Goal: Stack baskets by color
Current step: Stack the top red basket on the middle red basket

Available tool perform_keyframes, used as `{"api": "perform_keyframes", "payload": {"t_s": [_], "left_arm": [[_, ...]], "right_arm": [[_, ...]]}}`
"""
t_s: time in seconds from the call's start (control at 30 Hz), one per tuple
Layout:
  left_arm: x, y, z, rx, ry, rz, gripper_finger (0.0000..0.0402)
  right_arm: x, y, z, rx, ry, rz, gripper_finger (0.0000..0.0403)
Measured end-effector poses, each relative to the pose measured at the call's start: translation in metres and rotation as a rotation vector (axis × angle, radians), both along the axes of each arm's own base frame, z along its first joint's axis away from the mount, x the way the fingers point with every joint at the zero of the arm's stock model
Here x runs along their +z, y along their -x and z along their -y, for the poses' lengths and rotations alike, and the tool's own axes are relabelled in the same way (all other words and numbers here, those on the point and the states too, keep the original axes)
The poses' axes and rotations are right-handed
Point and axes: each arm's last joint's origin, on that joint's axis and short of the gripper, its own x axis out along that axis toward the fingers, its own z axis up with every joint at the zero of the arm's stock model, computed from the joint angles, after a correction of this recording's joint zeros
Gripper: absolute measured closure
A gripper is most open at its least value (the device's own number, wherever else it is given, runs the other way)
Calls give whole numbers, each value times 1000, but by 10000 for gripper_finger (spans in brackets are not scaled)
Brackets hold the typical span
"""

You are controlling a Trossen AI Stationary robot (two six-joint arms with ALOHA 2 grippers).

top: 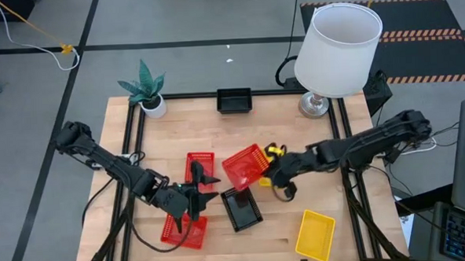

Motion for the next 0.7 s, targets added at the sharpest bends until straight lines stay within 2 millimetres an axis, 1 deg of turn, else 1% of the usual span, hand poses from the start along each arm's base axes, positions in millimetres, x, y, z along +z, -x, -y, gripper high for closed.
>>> {"api": "perform_keyframes", "payload": {"t_s": [0.2,0.33,0.5,0.7], "left_arm": [[-2,1,7,-33,1,2,176],[-2,3,12,-74,33,-12,176],[-5,6,15,-122,95,-61,176],[-7,6,12,-105,84,-81,176]], "right_arm": [[2,-29,-17,40,26,-68,397],[-1,-41,-25,62,47,-101,397],[-1,-44,-26,71,47,-102,397],[1,-42,-30,117,14,-105,397]]}}
